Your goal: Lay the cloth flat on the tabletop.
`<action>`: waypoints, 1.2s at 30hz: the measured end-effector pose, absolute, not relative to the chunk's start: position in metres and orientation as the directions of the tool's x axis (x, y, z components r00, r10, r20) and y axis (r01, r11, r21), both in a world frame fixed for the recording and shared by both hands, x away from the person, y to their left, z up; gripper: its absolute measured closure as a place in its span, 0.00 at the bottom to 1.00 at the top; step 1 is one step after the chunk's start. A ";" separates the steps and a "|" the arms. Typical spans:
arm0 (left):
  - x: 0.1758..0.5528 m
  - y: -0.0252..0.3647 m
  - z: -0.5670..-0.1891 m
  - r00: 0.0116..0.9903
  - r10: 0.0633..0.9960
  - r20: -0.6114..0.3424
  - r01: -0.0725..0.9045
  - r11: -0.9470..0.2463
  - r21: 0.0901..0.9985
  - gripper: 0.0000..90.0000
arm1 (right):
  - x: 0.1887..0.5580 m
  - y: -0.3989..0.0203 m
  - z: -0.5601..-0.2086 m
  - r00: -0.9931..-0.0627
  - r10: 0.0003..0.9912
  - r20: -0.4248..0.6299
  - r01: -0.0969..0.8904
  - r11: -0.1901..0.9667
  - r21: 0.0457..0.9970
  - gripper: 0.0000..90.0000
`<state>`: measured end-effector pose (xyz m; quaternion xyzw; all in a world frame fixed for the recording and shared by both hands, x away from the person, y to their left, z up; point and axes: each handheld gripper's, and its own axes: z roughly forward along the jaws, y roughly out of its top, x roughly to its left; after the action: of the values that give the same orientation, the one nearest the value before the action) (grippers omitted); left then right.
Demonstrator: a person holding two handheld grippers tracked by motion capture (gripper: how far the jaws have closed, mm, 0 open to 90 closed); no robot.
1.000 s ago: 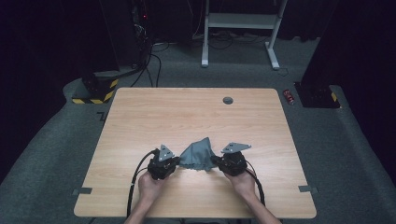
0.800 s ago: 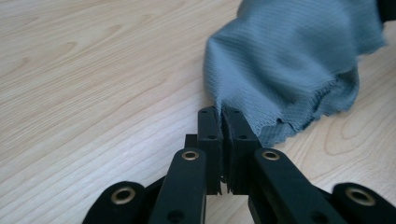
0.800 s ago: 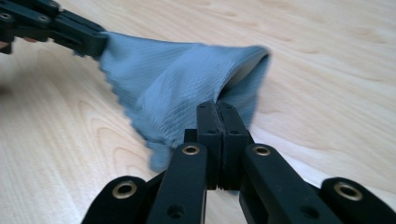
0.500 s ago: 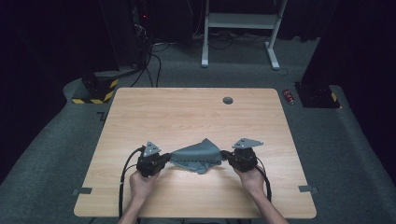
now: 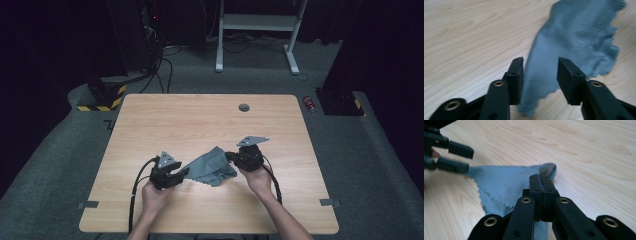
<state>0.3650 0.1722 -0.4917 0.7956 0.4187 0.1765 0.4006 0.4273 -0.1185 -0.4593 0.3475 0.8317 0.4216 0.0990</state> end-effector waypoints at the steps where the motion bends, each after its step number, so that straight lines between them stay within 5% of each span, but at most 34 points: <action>1: 0.365 0.168 -0.492 0.598 0.800 -0.051 0.520 -0.339 0.784 0.57 | 0.430 -0.115 -0.458 -0.741 0.659 0.130 0.495 0.405 0.768 0.99; 12: 0.376 0.139 -0.501 0.635 0.772 0.020 0.512 -0.440 0.737 0.50 | 0.464 -0.091 -0.453 -0.704 0.703 0.106 0.516 0.403 0.756 0.99; 21: 0.384 0.132 -0.504 0.628 0.777 -0.042 0.531 -0.389 0.753 0.49 | 0.472 -0.067 -0.469 -0.705 0.704 0.080 0.528 0.447 0.722 0.99; 29: 0.389 0.124 -0.509 0.614 0.789 -0.027 0.550 -0.404 0.731 0.49 | 0.471 -0.064 -0.476 -0.732 0.671 0.114 0.530 0.457 0.714 0.84; 36: 0.390 0.122 -0.509 0.607 0.795 -0.012 0.555 -0.412 0.722 0.61 | 0.442 -0.078 -0.471 -0.776 0.628 0.061 0.461 0.497 0.735 0.78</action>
<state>0.3901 0.1222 -0.5095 0.8231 0.4101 0.1691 0.3546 0.4421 -0.0784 -0.4710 0.3169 0.8586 0.3884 0.1076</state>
